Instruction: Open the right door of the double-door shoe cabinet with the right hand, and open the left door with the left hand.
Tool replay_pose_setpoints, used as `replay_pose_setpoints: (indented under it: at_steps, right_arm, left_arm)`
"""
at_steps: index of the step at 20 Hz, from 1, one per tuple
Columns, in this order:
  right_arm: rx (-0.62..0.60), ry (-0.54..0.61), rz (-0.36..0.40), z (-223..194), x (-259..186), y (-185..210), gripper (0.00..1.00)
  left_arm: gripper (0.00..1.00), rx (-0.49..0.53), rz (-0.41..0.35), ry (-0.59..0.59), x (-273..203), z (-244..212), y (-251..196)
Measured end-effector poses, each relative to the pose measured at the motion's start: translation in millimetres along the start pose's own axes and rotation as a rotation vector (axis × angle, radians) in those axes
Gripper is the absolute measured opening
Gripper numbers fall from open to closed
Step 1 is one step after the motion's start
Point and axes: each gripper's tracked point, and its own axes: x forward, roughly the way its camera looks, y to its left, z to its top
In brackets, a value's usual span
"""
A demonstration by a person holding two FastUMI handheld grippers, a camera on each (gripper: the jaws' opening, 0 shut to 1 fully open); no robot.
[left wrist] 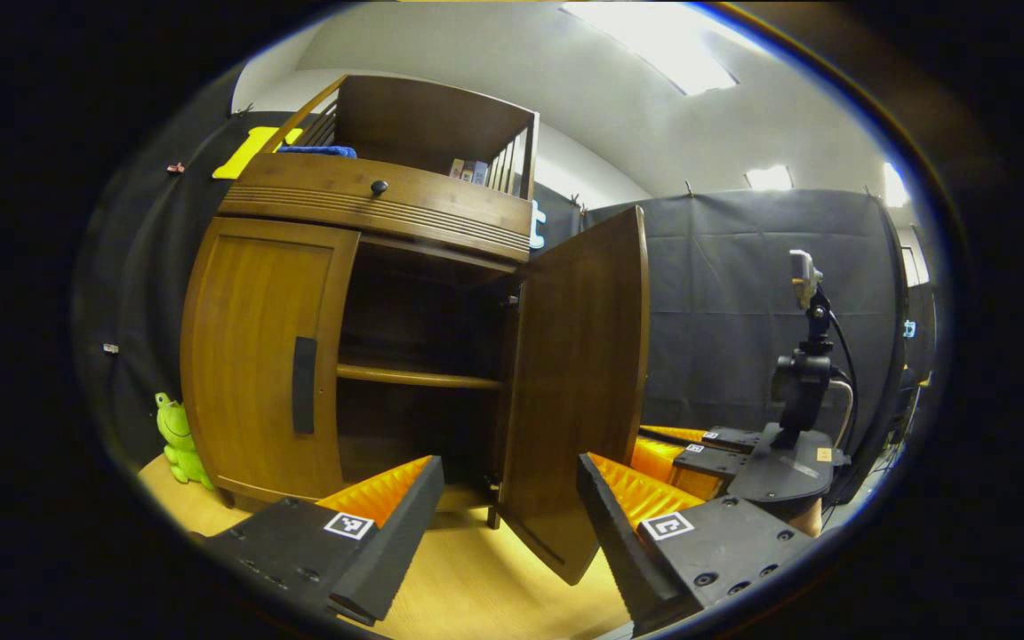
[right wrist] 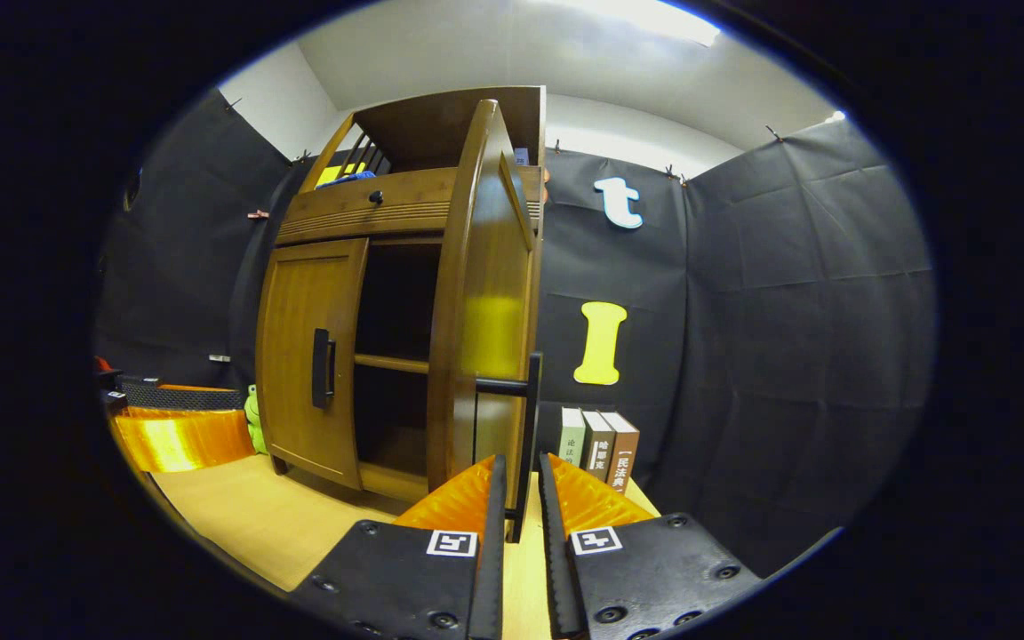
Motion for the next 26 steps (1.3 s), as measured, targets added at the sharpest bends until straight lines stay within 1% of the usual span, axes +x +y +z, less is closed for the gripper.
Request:
replay_pose_setpoints:
  at_steps: [3,5,6,7,8,9,10,11,12,13,14,15,16,17,18,19,20,21,22,23,24,26]
  right_arm:
    - [-0.025,-0.002,-0.062,2.1,-8.9,-23.8,0.24]
    - [-0.016,-0.009,-0.107,8.2,-19.8,-39.9,0.24]
    - [-0.002,-0.021,-0.114,14.5,-25.8,-44.4,0.24]
    - [0.021,-0.027,-0.097,18.4,-30.8,-39.9,0.24]
    - [0.037,-0.027,-0.091,21.3,-35.0,-37.6,0.15]
    - [0.026,-0.027,-0.097,22.6,-39.0,-38.8,0.24]
    - [-0.023,-0.037,-0.125,24.9,-42.4,-42.5,0.24]
    - [-0.069,-0.058,-0.146,30.5,-48.0,-46.4,0.17]
    - [-0.099,-0.080,-0.164,38.5,-55.2,-48.2,0.20]
    - [-0.096,-0.091,-0.157,41.2,-56.6,-44.7,0.28]
    - [-0.068,-0.086,-0.134,39.9,-58.0,-38.7,0.28]
    - [-0.039,-0.071,-0.116,36.9,-60.5,-34.3,0.24]
    - [-0.033,-0.061,-0.125,34.7,-63.0,-37.0,0.28]
    - [-0.045,-0.058,-0.139,29.8,-65.1,-36.1,0.24]
    - [-0.061,-0.056,-0.146,29.9,-66.0,-36.3,0.23]
    - [-0.067,-0.051,-0.139,29.8,-66.5,-32.7,0.23]
    - [-0.063,-0.050,-0.120,30.2,-67.0,-26.9,0.23]
    - [-0.057,-0.050,-0.099,30.1,-66.8,-21.7,0.23]
    - [-0.053,-0.054,-0.082,30.7,-68.0,-14.8,0.23]
    - [-0.049,-0.058,-0.065,31.9,-68.9,-9.1,0.21]
    - [-0.044,-0.062,-0.051,34.8,-62.2,-13.0,0.23]
    - [-0.031,-0.066,-0.027,36.1,-60.4,-4.9,0.23]
  left_arm:
    - [0.94,-0.005,-0.023,0.000,1.3,1.1,-7.6]
    - [0.94,-0.012,-0.037,-0.009,2.6,1.1,-8.7]
    - [0.94,-0.015,-0.045,-0.013,2.9,1.5,-10.6]
    - [0.94,-0.018,-0.052,-0.016,2.0,4.2,-13.2]
    - [0.94,-0.020,-0.060,-0.016,1.6,4.9,-15.8]
    - [0.94,-0.019,-0.067,-0.017,0.3,5.8,-19.3]
    - [0.94,-0.016,-0.072,-0.019,-1.1,5.0,-21.3]
    - [0.94,-0.013,-0.075,-0.021,-2.8,4.7,-22.2]
    - [0.94,-0.011,-0.079,-0.024,-4.0,3.5,-21.4]
    - [0.94,-0.013,-0.083,-0.027,-4.7,2.9,-21.7]
    - [0.94,-0.021,-0.086,-0.031,-5.1,3.7,-21.1]
    - [0.94,-0.032,-0.089,-0.035,-4.8,5.6,-19.2]
    - [0.90,-0.044,-0.088,-0.036,-2.8,5.0,-15.4]
    - [0.90,-0.052,-0.074,-0.037,-0.8,4.7,-9.0]
    - [0.94,-0.055,-0.044,-0.037,1.6,2.9,1.4]
    - [0.94,-0.054,-0.009,-0.035,3.5,1.7,12.1]
    - [0.94,-0.054,0.021,-0.030,7.7,0.7,22.6]
    - [0.88,-0.057,0.042,-0.027,11.2,0.7,30.9]
    - [0.87,-0.061,0.057,-0.023,16.2,0.0,37.4]
    - [0.92,-0.065,0.069,-0.018,19.9,-0.8,43.3]
    - [0.93,-0.067,0.083,-0.013,21.0,-3.0,48.7]
    - [0.93,-0.051,0.119,-0.005,27.5,-4.4,62.9]
